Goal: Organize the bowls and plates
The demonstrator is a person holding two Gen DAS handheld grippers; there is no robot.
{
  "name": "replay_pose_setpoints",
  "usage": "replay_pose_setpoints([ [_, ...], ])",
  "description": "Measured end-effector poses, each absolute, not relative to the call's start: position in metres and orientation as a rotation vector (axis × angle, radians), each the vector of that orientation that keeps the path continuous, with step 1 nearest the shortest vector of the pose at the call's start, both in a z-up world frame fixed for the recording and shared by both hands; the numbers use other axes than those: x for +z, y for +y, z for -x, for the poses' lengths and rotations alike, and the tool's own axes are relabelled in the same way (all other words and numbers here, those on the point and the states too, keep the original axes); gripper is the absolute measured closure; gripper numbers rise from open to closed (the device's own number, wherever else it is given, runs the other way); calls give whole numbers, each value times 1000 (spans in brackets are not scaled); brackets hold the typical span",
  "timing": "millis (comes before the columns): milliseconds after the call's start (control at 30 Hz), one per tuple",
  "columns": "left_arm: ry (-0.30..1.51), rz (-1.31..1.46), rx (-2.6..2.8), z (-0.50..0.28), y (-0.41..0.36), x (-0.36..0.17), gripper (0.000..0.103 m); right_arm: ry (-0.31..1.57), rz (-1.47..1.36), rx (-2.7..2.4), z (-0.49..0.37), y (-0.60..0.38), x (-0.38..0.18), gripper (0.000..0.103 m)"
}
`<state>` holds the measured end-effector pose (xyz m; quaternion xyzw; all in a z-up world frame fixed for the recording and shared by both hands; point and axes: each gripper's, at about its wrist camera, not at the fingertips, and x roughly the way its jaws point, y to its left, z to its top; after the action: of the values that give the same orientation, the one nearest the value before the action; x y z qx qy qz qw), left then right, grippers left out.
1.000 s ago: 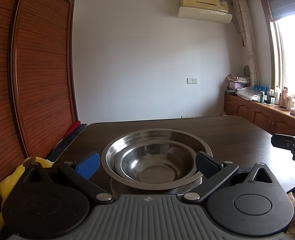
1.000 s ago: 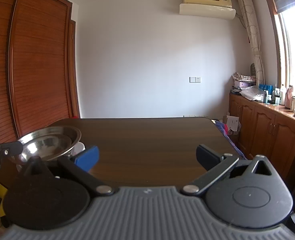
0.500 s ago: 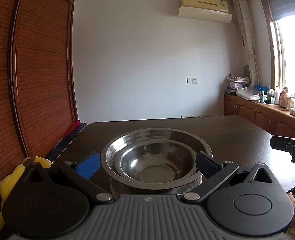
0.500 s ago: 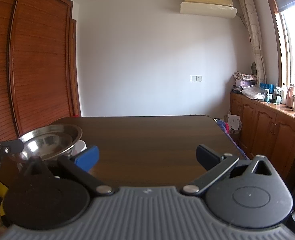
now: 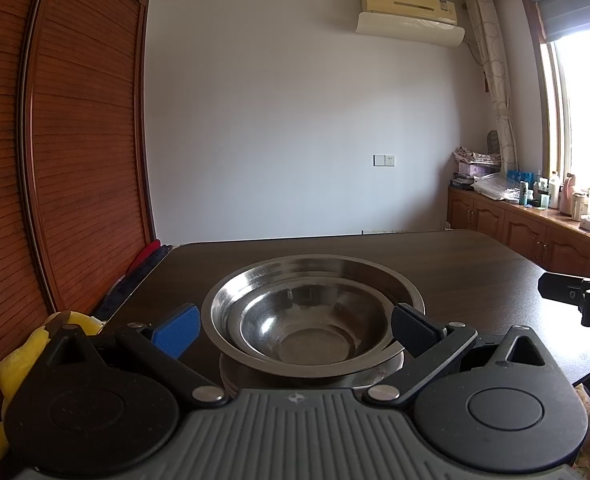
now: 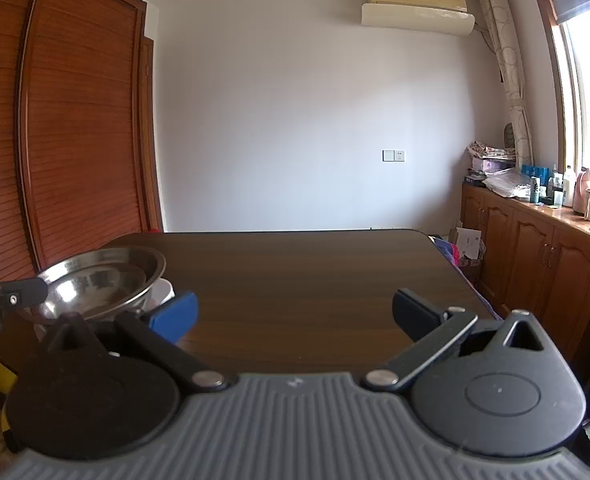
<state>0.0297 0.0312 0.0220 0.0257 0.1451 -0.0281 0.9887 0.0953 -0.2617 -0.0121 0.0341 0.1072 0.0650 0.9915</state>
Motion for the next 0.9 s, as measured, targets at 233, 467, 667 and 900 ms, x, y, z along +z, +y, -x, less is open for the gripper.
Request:
replay_pose_setpoints([
  [233, 290, -53, -57, -30, 30, 22, 0, 215, -74, 130, -96, -263, -13, 0],
  [467, 288, -46, -53, -29, 30, 22, 0, 214, -77, 130, -96, -262, -13, 0],
  [667, 289, -46, -52, -30, 30, 23, 0, 218, -80, 132, -97, -263, -13, 0],
  [900, 290, -47, -55, -30, 30, 23, 0, 221, -81, 131, -97, -264, -14, 0],
])
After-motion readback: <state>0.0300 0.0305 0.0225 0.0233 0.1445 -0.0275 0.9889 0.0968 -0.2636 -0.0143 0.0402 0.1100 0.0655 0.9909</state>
